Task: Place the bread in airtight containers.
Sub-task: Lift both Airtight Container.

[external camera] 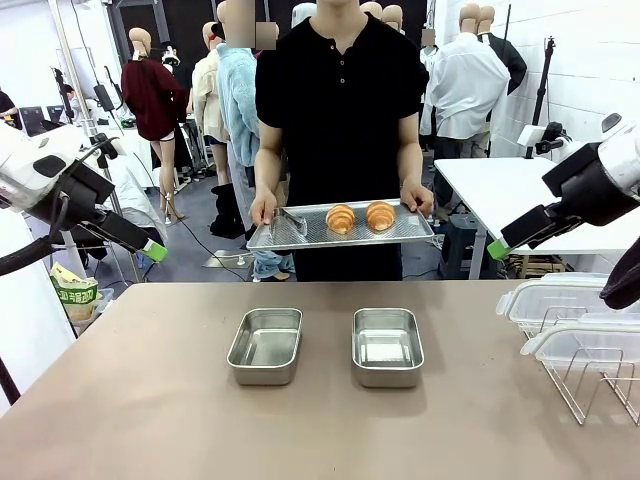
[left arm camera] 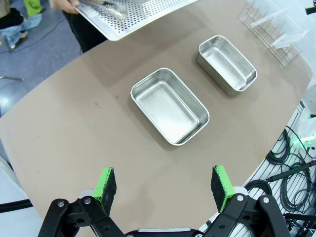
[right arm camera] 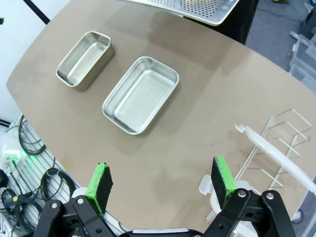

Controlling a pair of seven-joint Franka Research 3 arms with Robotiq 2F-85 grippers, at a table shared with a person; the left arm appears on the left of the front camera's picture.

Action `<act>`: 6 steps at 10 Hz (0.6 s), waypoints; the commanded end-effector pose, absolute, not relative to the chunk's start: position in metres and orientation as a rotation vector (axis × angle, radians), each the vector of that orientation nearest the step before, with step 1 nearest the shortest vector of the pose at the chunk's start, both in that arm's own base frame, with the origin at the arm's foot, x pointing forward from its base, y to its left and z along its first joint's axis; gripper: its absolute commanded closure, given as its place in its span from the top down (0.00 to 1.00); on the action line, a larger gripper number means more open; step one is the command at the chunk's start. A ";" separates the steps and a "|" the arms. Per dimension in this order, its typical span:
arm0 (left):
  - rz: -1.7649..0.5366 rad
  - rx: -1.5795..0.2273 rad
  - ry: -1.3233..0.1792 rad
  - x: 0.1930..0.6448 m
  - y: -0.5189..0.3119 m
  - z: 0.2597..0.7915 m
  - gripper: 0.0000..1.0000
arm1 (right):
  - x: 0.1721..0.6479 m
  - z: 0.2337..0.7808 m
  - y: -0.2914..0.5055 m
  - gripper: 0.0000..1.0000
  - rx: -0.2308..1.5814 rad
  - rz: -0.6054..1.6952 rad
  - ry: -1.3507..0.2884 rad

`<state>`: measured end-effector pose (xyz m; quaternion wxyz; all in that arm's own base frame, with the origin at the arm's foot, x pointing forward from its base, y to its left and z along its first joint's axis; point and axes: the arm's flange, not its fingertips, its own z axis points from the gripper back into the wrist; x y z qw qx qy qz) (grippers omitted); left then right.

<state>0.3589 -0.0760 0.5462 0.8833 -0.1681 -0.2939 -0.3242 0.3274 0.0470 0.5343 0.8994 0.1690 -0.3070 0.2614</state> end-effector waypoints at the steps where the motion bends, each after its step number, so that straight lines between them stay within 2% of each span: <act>1: -0.683 -0.354 -0.611 0.359 -0.075 0.547 1.00 | 0.327 0.534 0.047 1.00 0.350 0.541 -0.635; 2: -0.675 -0.350 -0.612 0.359 -0.076 0.546 1.00 | 0.329 0.538 0.068 1.00 0.345 0.550 -0.623; 4: -0.598 -0.404 -0.481 0.368 -0.112 0.527 1.00 | 0.348 0.534 0.109 1.00 0.343 0.528 -0.603; 6: -0.504 -0.267 -0.471 0.375 -0.138 0.510 1.00 | 0.367 0.524 0.137 1.00 0.268 0.407 -0.524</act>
